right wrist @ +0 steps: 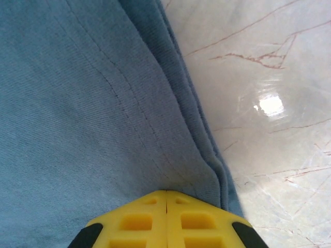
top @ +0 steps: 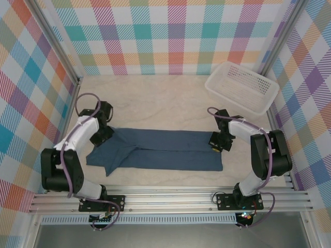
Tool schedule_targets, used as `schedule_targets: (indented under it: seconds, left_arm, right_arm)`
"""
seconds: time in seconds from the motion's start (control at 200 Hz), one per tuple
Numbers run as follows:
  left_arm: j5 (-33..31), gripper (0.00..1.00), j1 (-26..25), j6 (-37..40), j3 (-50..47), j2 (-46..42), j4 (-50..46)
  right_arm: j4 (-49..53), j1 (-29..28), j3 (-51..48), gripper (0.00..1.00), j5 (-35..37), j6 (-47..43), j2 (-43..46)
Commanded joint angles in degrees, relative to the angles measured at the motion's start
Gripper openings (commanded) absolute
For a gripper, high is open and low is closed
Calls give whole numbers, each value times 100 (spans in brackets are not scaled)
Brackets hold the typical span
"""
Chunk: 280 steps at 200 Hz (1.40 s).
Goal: Fold and stack the t-shirts
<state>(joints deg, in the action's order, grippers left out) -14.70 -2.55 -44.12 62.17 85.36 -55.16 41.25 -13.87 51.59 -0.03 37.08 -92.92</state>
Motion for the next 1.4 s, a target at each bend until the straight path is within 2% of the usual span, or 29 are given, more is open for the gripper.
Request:
schedule_targets:
  seconds: [0.0,0.16,0.27,0.41,0.575,0.66,0.77,0.91,1.08,1.25,1.395]
  left_arm:
    - [701,39,658,500,584,493,670]
    - [1020,41,997,649,1259,1225,1262]
    - [1282,41,1183,710,1482,1609,1524]
    - [1137,36,1238,743,2031,2267,830]
    - [817,30,1264,612,2182,2505,555]
    - [666,30,1261,528,2308,2627,315]
    - [514,36,1265,405,2317,2613,227]
    - [782,36,1259,451,2254,2693,485]
    - [959,19,1261,404,2198,2914,721]
    - [608,0,1369,332,2385,3147,546]
    - [399,0,1513,448,2823,3387,366]
  right_arm:
    - [103,7,59,6,96,-73,-35]
    - [206,7,513,12,205,-228,229]
    - [118,7,823,14,163,-304,41]
    - [-10,16,1193,13,173,-210,-405]
    - [20,33,1657,15,339,-27,-880]
    - [48,42,1836,15,441,16,-1110]
    - [147,42,2009,15,567,89,-1327]
    - [251,47,2033,15,768,130,-1500]
    - [60,70,1864,15,839,1,-1568]
    - [233,82,1995,14,1120,-168,-1760]
    - [375,127,2017,11,1225,-190,-1903]
